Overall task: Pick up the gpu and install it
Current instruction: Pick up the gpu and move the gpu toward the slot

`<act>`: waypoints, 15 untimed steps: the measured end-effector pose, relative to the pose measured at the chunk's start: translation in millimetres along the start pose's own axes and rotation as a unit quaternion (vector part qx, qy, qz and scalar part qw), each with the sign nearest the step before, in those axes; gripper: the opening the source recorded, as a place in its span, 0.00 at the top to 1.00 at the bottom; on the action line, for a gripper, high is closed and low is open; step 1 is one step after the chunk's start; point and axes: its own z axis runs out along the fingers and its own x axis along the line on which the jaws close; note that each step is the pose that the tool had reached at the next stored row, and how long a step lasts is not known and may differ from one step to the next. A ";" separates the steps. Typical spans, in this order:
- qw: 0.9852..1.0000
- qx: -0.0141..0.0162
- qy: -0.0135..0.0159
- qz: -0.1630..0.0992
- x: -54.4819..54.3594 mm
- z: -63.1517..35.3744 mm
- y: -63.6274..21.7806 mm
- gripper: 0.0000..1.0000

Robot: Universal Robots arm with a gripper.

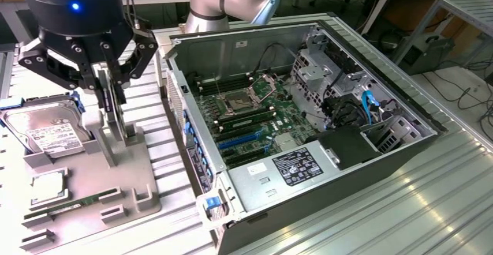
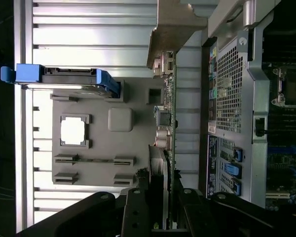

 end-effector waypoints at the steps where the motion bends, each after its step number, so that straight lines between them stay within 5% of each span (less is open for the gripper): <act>1: 1.000 -0.001 0.000 0.000 0.0 -1.6 0.1 0.73; 15: 1.000 -0.007 0.000 0.000 0.1 -24.4 0.9 0.73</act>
